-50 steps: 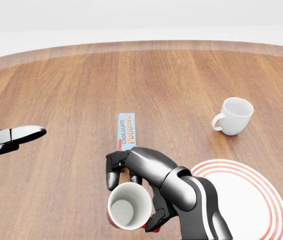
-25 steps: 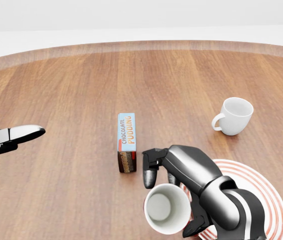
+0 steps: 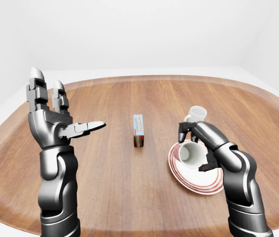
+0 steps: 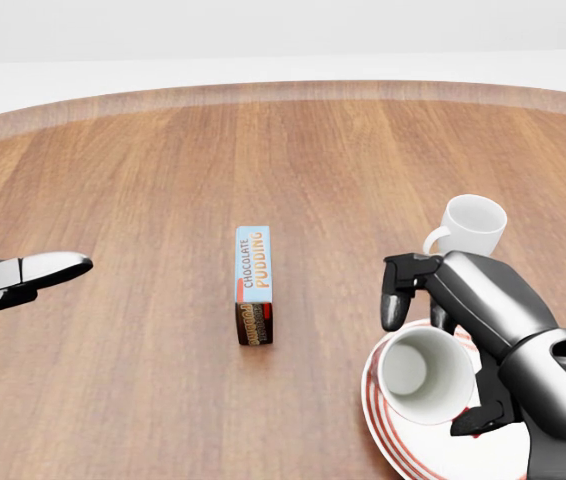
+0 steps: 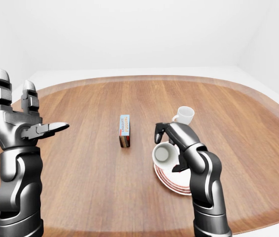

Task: Pick up the red mug and put it on the plate

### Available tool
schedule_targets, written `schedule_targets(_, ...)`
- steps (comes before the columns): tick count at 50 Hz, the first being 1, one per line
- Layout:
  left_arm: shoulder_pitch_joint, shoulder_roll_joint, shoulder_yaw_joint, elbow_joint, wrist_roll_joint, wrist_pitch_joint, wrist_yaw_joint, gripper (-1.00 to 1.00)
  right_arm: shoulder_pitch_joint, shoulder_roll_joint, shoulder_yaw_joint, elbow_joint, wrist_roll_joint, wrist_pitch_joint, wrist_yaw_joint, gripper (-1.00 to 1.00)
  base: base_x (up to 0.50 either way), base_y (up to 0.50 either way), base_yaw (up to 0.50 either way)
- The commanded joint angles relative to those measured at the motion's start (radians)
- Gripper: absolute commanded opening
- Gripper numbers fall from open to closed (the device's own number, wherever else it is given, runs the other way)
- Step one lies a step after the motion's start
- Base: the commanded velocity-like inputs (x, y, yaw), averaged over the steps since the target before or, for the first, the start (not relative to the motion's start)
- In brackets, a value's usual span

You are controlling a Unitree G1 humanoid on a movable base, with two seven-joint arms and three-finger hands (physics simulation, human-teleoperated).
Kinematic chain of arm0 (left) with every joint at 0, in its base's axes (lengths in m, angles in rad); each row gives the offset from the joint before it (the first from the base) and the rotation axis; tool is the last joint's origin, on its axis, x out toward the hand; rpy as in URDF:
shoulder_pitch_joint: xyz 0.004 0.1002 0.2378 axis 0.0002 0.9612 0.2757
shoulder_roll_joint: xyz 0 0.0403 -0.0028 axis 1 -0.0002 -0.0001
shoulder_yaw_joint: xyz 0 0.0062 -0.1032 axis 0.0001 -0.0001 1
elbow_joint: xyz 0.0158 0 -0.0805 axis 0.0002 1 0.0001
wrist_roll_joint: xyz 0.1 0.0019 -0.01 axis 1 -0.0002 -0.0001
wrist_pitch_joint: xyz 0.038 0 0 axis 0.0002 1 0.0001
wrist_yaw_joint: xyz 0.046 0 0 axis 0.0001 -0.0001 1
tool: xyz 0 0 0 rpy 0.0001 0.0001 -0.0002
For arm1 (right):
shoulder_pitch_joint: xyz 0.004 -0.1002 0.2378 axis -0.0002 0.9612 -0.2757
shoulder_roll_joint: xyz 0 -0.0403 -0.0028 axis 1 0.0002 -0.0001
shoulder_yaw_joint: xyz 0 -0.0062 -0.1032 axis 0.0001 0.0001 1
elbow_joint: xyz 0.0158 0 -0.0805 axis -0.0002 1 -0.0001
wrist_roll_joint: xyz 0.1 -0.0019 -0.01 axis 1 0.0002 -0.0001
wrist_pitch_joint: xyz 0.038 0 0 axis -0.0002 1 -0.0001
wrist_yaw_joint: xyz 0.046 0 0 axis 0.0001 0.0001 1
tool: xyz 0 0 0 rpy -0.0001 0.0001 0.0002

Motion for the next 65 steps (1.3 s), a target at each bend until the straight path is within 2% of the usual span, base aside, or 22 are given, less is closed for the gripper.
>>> schedule_targets(1,0.003,-0.001,0.001,-0.004,0.001,0.000,-0.002,0.99,-0.019,-0.060,-0.074,0.077,0.105,0.000,0.000,-1.00,0.00,0.00,0.00)
schedule_targets(13,0.003,0.000,0.001,-0.006,-0.002,0.000,-0.001,0.99,-0.049,-0.124,-0.106,0.259,0.194,0.000,0.000,-1.00,0.00,0.00,0.00)
schedule_targets(21,0.003,0.000,0.001,-0.007,-0.002,0.000,-0.001,0.99,-0.066,-0.176,-0.115,0.343,0.201,0.000,0.000,-1.00,0.00,0.00,0.00)
schedule_targets(31,0.001,-0.001,0.000,-0.004,-0.001,0.000,0.000,0.99,-0.156,-0.243,-0.130,0.463,0.206,0.000,0.000,-1.00,0.00,0.00,0.00)
schedule_targets(43,0.004,-0.004,-0.002,-0.010,-0.002,0.000,0.000,0.99,-0.259,-0.262,-0.080,0.634,0.186,0.000,0.000,-1.00,0.00,0.00,0.00)
schedule_targets(65,0.001,0.001,0.004,0.000,-0.002,0.000,0.000,0.99,-0.387,-0.238,0.003,0.976,0.154,0.000,0.000,-1.00,0.00,0.00,0.00)
